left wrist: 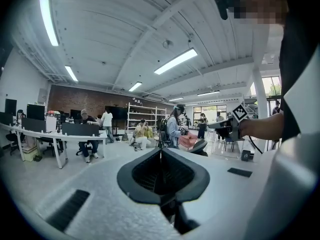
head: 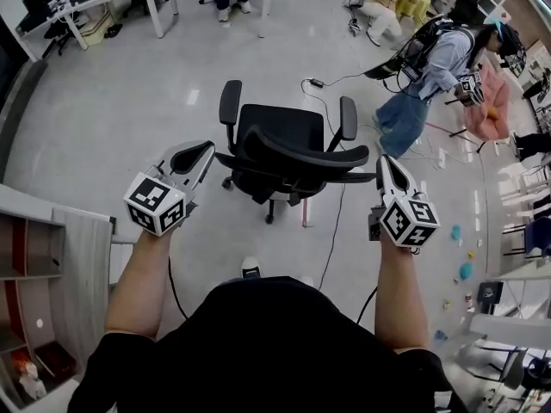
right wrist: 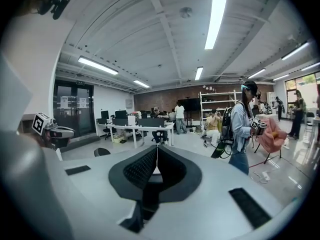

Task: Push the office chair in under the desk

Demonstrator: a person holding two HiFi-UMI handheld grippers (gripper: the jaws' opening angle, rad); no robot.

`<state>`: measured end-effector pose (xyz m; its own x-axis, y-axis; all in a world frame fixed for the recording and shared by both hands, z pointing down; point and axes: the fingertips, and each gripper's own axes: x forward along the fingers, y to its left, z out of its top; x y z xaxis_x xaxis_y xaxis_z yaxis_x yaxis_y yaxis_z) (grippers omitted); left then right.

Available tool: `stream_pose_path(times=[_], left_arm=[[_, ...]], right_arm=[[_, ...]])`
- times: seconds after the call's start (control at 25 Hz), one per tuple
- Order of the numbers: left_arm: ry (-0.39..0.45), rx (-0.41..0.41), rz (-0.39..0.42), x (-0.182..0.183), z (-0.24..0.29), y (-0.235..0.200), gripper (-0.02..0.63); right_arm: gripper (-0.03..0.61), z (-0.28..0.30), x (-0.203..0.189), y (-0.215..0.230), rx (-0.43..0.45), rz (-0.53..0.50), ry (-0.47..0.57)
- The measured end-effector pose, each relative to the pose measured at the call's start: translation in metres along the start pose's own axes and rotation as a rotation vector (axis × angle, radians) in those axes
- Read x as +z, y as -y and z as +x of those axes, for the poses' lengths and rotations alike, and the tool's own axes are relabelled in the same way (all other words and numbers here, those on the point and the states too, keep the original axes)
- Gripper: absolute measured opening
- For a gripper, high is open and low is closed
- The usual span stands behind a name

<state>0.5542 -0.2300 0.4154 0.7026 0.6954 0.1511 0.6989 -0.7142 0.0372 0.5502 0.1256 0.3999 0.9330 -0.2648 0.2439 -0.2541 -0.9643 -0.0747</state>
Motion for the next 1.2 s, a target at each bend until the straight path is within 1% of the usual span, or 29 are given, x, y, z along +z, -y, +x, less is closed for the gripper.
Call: stream_pose_path(times=[0.2,0.4,0.48,0.68,0.8,0.88,0.92,1.0,1.08,1.12,1.2], left_arm=[[-0.008,-0.006,-0.001,-0.002,0.012,0.004,0.021],[-0.018,0.012,0.033,-0.001,0.022,0.012,0.021],[-0.030,0.022,0.043,-0.001,0.022,0.015,0.021],[-0.073,0.053,0.083,-0.002,0.019,0.018,0.021],[-0.101,0.057,0.105,-0.008,0.025,0.019,0.021],[-0.137,0.047,0.132,-0.018,0.031,0.021,0.021],[-0.169,0.043,0.156,-0.025,0.035,0.022,0.021],[-0.251,0.039,0.213,-0.042,0.042,0.022,0.026],[-0.320,0.023,0.259,-0.057,0.049,0.024,0.092],[-0.349,0.006,0.274,-0.065,0.051,0.026,0.113],[-0.402,-0.030,0.300,-0.080,0.055,0.030,0.156]], right_arm=[[0.011,0.001,0.002,0.011,-0.003,0.005,0.008],[0.011,0.006,-0.002,0.026,0.021,-0.001,0.008],[0.011,0.007,-0.002,0.030,0.041,-0.008,0.004],[0.011,0.012,0.007,0.037,0.107,-0.069,-0.008],[0.012,0.017,0.007,0.047,0.134,-0.099,-0.023],[0.012,0.021,0.001,0.052,0.161,-0.123,-0.056],[0.015,0.024,-0.006,0.052,0.186,-0.138,-0.084],[0.138,0.030,-0.021,0.047,0.252,-0.175,-0.152],[0.156,0.034,-0.033,0.040,0.305,-0.218,-0.197],[0.172,0.035,-0.038,0.038,0.322,-0.242,-0.214],[0.183,0.040,-0.048,0.037,0.343,-0.284,-0.251]])
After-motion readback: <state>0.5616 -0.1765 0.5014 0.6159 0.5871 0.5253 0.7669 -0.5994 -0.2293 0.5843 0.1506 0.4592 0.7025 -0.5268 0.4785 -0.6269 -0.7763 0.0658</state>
